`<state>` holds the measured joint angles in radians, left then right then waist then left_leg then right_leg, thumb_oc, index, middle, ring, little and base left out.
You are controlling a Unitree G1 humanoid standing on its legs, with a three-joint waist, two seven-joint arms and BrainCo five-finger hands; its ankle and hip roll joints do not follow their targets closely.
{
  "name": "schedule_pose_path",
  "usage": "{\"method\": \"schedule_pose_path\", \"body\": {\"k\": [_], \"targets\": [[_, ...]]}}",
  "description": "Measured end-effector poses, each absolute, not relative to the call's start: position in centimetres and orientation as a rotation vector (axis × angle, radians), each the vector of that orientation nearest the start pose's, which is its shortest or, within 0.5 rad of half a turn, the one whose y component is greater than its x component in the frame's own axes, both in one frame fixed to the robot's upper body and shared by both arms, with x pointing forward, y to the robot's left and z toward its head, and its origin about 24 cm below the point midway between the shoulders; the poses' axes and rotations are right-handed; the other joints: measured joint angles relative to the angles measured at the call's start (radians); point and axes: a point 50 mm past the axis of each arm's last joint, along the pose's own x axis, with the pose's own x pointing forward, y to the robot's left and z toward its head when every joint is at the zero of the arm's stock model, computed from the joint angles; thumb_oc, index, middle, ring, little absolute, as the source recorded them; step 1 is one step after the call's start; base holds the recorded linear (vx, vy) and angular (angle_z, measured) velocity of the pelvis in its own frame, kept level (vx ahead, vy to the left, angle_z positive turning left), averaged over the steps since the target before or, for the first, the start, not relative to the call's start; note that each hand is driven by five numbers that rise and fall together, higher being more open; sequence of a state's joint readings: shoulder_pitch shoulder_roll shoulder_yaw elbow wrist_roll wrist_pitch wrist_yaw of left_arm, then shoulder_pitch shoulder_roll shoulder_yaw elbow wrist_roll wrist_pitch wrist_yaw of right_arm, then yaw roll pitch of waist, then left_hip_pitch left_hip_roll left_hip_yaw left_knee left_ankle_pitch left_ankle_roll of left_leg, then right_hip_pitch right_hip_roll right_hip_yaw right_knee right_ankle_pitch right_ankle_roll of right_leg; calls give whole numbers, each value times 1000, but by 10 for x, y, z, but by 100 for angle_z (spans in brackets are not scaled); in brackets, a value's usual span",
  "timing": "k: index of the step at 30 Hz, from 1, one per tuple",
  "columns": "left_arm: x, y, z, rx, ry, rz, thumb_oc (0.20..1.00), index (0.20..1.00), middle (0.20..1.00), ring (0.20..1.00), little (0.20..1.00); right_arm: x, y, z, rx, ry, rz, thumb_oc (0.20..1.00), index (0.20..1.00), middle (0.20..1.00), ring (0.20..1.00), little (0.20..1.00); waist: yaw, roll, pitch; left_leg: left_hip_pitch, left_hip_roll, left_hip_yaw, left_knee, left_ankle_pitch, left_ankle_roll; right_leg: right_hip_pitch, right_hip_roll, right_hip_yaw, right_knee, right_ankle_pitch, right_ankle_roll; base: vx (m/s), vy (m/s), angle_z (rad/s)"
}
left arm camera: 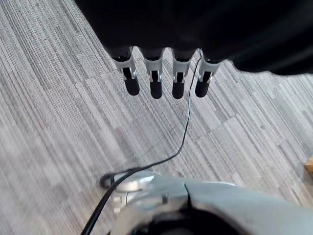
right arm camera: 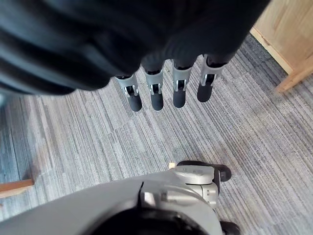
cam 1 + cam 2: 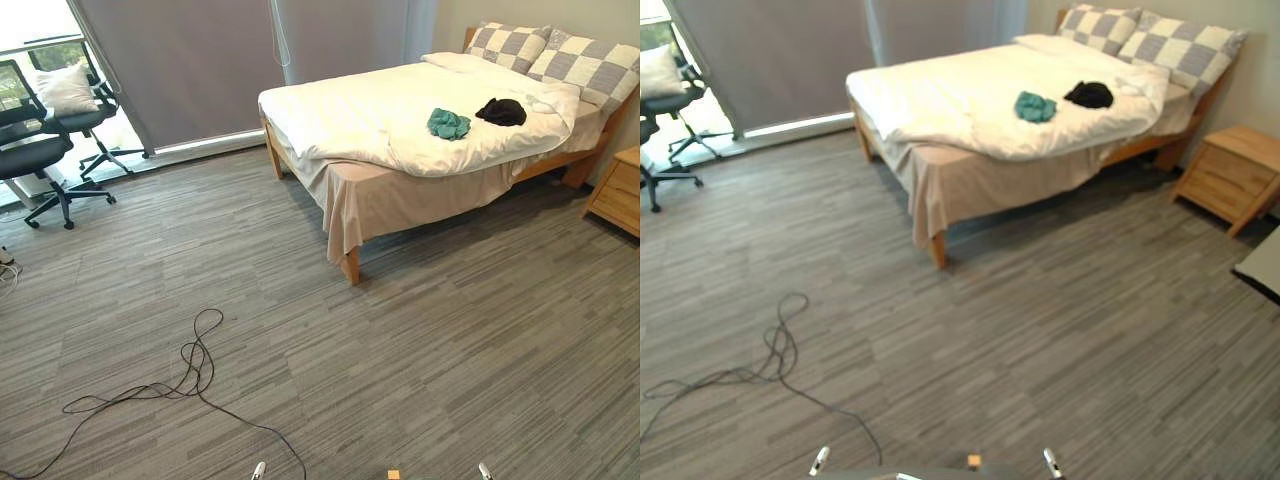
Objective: Tidy up the quilt and then pick up the clothes from the bed and put them into the laundry hamper.
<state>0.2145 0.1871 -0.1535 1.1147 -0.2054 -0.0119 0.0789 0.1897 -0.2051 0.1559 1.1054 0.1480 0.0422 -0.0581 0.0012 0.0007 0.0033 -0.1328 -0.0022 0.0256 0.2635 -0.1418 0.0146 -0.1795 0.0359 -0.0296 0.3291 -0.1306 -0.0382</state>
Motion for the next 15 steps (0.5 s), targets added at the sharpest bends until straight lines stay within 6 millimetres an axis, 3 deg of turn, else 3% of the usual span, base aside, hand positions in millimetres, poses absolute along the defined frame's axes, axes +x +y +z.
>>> {"method": "schedule_pose_path", "body": {"k": [2, 5, 9, 12, 13, 15], "targets": [[32, 221, -171, 21, 1322, 349, 1000, 1000, 1000, 1000, 1000, 27, -221, -173, -138, 1418, -211, 1000, 1000, 1000, 1000, 1000, -4, -10, 1, 49, 1, 0, -111, 72, 1, 33, -6, -19, -79, 39, 23, 41, 36, 17], [42, 218, -172, 11, 1322, 372, 1000, 1000, 1000, 1000, 1000, 34, -223, -173, -156, 1430, -242, 1000, 1000, 1000, 1000, 1000, -6, -20, 21, 113, 1, 1, -249, 153, 9, 60, -3, -21, -155, 81, 31, 59, 78, 2], [54, 219, -171, -14, 1290, 393, 1000, 1000, 1000, 1000, 1000, 42, -223, -172, -152, 1422, -247, 1000, 1000, 1000, 1000, 1000, -9, -21, 71, 158, 1, 3, -318, 178, 11, 100, -1, -21, -212, 104, 35, 51, 98, -3], [60, 219, -170, -17, 1274, 396, 1000, 1000, 1000, 1000, 1000, 46, -223, -172, -142, 1410, -254, 1000, 1000, 1000, 1000, 1000, -9, -22, 104, 159, -3, 15, -315, 182, 9, 99, -8, -22, -209, 106, 37, -9, 63, -4], [69, 222, -168, -8, 1253, 393, 1000, 1000, 1000, 1000, 1000, 55, -222, -171, -118, 1386, -264, 1000, 1000, 1000, 1000, 1000, -5, -20, 141, 153, -6, 21, -296, 178, 13, 95, -16, -29, -184, 109, 42, -10, 48, -5], [79, 224, -166, -2, 1229, 394, 1000, 1000, 1000, 1000, 1000, 65, -220, -170, -110, 1358, -259, 1000, 1000, 1000, 1000, 1000, -2, -42, 178, 140, -9, 24, -277, 167, 16, 87, -19, -34, -176, 109, 42, 10, 66, -6]]}}
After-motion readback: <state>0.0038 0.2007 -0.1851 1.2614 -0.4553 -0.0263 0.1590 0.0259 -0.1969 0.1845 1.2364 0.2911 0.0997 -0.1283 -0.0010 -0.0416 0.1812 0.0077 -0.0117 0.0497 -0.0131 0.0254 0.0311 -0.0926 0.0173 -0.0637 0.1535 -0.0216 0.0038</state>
